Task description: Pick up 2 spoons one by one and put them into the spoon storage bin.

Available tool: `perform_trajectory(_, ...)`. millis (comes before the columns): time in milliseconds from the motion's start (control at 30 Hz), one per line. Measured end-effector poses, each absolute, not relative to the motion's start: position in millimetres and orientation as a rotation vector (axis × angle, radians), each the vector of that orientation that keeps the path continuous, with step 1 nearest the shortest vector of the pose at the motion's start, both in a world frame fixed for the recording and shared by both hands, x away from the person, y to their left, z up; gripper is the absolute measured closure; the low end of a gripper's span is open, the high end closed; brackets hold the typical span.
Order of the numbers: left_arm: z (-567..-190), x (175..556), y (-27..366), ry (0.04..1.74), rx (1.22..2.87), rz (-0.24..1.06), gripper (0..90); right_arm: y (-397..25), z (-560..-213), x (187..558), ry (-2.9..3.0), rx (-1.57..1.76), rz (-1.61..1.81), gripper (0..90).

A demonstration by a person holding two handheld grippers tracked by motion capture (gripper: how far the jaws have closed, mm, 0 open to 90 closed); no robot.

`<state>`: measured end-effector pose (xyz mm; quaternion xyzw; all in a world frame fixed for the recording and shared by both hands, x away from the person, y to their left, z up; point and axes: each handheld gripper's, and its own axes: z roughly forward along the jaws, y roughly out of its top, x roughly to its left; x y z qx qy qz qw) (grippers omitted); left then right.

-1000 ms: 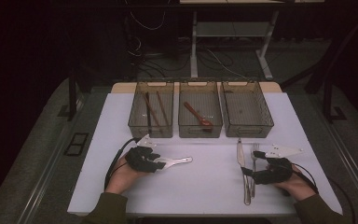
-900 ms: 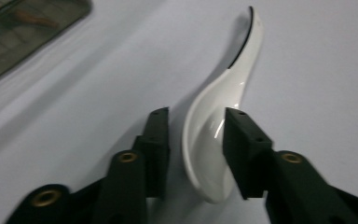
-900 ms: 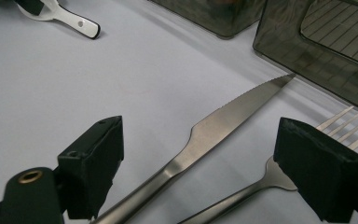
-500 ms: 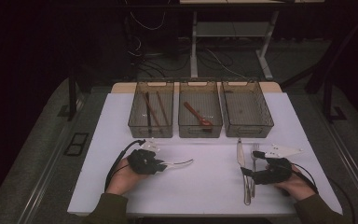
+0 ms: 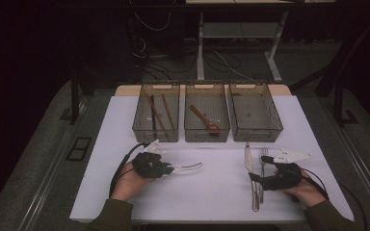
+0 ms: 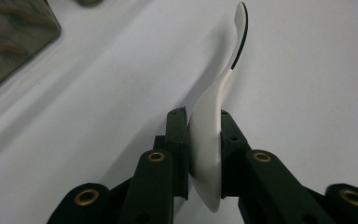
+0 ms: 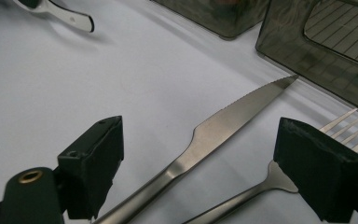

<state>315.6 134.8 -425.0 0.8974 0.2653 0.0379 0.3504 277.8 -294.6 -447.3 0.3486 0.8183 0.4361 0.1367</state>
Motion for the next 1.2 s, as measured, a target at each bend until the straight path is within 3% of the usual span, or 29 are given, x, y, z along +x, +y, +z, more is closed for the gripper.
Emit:
perform_trajectory(400, -392, 335, 107, 0.619, 2.261, 0.154, 78.2, -294, -447, 278, 2.371, 1.011, 1.255, 15.8)
perform_trajectory(767, -353, 389, 74, 0.568, 2.246, 0.225, 78.2, -295, -447, 278, 2.371, 1.013, 1.258, 15.8)
perform_trajectory(1033, -353, 433, 49, 0.589, 2.262, 0.255, 78.2, -295, -447, 278, 2.369, 1.014, 1.261, 15.8)
perform_trajectory(1200, -365, 451, 44, 0.615, 2.275, 0.199, 78.1, -295, -447, 277, 2.371, 1.014, 1.259, 15.8)
